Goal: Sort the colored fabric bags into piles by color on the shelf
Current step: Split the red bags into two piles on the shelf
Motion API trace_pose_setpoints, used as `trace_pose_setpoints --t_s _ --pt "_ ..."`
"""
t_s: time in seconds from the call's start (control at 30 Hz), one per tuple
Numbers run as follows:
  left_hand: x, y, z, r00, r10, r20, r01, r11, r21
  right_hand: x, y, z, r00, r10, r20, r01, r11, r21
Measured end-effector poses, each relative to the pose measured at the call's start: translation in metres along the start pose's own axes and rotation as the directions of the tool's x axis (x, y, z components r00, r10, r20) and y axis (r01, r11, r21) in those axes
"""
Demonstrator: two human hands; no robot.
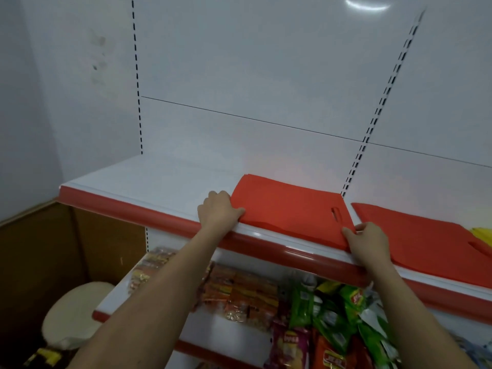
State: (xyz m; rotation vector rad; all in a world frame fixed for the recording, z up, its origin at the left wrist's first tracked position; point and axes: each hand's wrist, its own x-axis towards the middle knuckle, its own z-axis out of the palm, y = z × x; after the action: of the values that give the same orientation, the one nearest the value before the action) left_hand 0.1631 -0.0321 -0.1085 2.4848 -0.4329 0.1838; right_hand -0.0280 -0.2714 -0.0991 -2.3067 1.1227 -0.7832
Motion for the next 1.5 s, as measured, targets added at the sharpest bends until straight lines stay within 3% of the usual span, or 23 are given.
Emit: trace_pose_setpoints --t_s 0.23,0.47,0.67,0.8,1.13,1.17,1.23,1.33,1.4,1.5 --pt "-0.003 0.000 -0.002 0.999 0.015 -0.028 -0.018 0.993 -0.116 -0.004 0.001 0.000 0.998 0.017 -0.058 -0.018 1.000 -0.003" --pt "-0.017 0.003 -0.001 0.976 0.029 -0.216 -0.078 0.973 -0.220 -0.008 0.004 0.002 0.994 -0.062 -0.089 0.065 0.997 0.033" --pt "-0.015 0.015 -0.015 0.982 -0.034 -0.185 0.014 0.995 -0.103 0.000 -0.002 -0.011 0.993 -0.115 0.012 0.112 0.983 0.144" --pt "-0.015 0.032 -0.026 0.968 -0.031 -0.247 0.033 0.999 0.002 0.008 -0.005 -0.031 0.991 -0.128 0.038 0.119 0.974 0.194" --pt "-0.025 0.070 -0.053 0.939 -0.035 -0.342 0.059 0.996 0.061 0.028 -0.011 -0.062 0.968 -0.204 0.143 0.139 0.920 0.367" --pt "-0.026 0.074 -0.056 0.942 -0.037 -0.334 0.044 0.999 0.015 0.029 -0.012 -0.066 0.965 -0.207 0.161 0.128 0.907 0.400" --pt "-0.027 0.084 -0.063 0.962 -0.088 -0.259 0.016 0.964 -0.267 0.034 -0.013 -0.075 0.959 -0.229 0.168 0.131 0.883 0.451" --pt "-0.040 0.107 -0.074 0.995 -0.075 -0.061 0.017 0.758 -0.652 0.043 -0.008 -0.093 0.953 -0.273 0.128 0.171 0.839 0.516" --pt "-0.045 0.122 -0.077 0.999 -0.046 -0.026 0.015 0.718 -0.696 0.048 0.000 -0.109 0.950 -0.301 0.080 0.218 0.828 0.517" --pt "-0.051 0.143 -0.072 0.999 -0.041 -0.005 0.027 0.734 -0.678 0.058 0.018 -0.132 0.952 -0.307 -0.005 0.272 0.834 0.480"
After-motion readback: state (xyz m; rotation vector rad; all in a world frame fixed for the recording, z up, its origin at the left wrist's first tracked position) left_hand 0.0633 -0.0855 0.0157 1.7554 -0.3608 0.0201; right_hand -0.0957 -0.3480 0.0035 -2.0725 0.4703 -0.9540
